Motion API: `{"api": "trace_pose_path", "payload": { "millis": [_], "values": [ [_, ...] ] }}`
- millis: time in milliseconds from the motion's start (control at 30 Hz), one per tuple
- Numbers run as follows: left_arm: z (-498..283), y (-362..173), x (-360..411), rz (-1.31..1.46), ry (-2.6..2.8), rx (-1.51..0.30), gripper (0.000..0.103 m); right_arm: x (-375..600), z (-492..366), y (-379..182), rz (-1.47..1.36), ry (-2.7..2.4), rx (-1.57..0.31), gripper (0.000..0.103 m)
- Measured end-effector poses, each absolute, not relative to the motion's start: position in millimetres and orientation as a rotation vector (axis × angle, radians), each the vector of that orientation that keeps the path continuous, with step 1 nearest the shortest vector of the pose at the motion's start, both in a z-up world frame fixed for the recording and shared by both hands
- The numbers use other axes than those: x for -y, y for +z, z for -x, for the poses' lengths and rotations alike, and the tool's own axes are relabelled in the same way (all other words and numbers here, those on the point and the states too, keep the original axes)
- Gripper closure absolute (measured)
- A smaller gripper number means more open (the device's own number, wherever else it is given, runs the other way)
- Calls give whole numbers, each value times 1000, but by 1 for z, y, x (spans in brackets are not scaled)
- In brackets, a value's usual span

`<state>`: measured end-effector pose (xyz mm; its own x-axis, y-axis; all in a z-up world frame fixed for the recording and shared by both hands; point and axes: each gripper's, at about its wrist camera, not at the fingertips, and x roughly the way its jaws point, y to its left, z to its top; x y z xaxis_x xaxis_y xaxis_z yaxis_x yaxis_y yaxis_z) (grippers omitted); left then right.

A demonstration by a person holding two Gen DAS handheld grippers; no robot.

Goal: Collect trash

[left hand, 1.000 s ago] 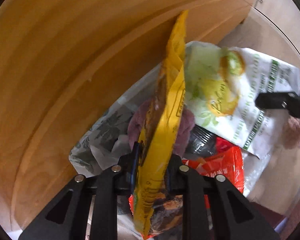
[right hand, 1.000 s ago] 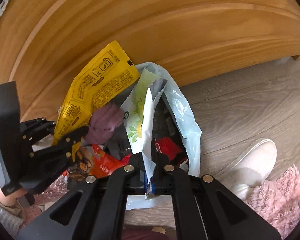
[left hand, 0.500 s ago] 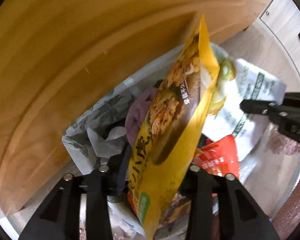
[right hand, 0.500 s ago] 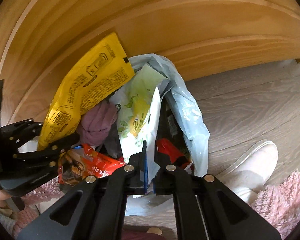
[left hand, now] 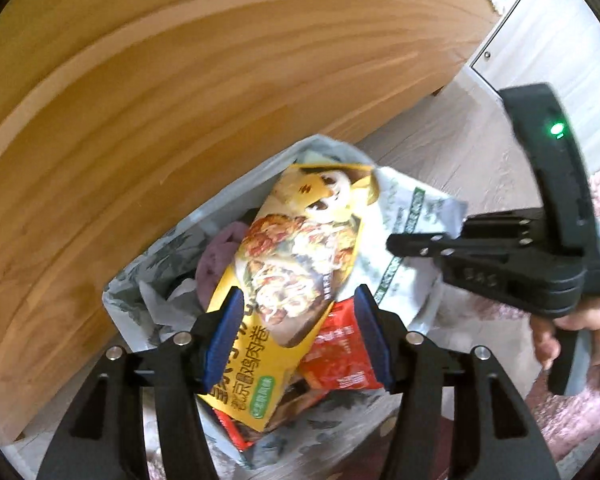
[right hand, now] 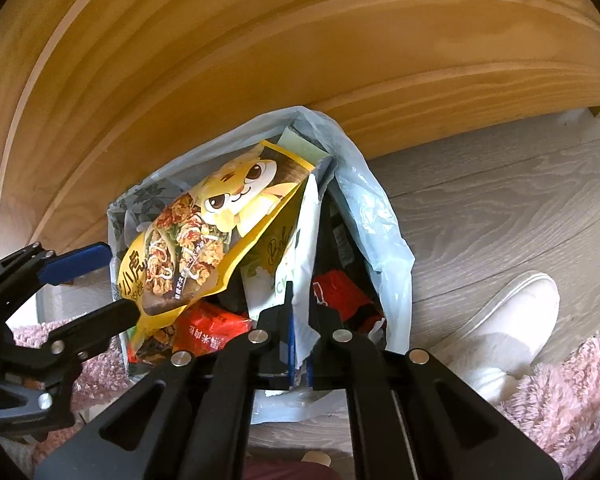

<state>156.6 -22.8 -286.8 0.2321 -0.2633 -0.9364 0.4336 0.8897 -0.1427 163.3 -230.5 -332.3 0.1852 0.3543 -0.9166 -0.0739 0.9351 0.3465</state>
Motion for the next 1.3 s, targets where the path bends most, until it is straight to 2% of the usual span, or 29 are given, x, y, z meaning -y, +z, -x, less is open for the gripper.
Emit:
{"api": "trace_pose_path", "payload": {
  "millis": [200, 300, 367, 433, 467, 600, 867, 967, 1133, 1300],
  "values": [
    [-146, -277, 12, -123, -431, -1241, 25, 242, -167, -337, -286, 300, -1369, 98],
    [-149, -281, 9, -40, -419, -1285, 18, 243, -165, -331, -283, 291, -1371, 89],
    [-149, -289, 3, 3, -410, -1299, 17, 245, -165, -331, -284, 285, -1373, 83],
    [-147, -289, 0, 42, -399, -1298, 15, 246, -164, -329, -282, 271, -1375, 70],
    [-147, -288, -2, 52, -387, -1297, 12, 247, -163, -328, -279, 265, -1374, 67],
    [-145, -286, -9, 65, -346, -1301, 11, 250, -162, -324, -287, 257, -1357, 53],
    [-143, -298, -17, 41, -274, -1331, 11, 250, -155, -318, -275, 247, -1351, 45],
    [-142, -295, -18, 39, -264, -1315, 11, 250, -150, -313, -276, 245, -1340, 39],
    [-138, -286, -19, 26, -255, -1278, 11, 250, -144, -302, -255, 241, -1308, 21],
    [-135, -279, -27, 59, -245, -1257, 8, 246, -140, -292, -231, 241, -1280, 13]
  ]
}}
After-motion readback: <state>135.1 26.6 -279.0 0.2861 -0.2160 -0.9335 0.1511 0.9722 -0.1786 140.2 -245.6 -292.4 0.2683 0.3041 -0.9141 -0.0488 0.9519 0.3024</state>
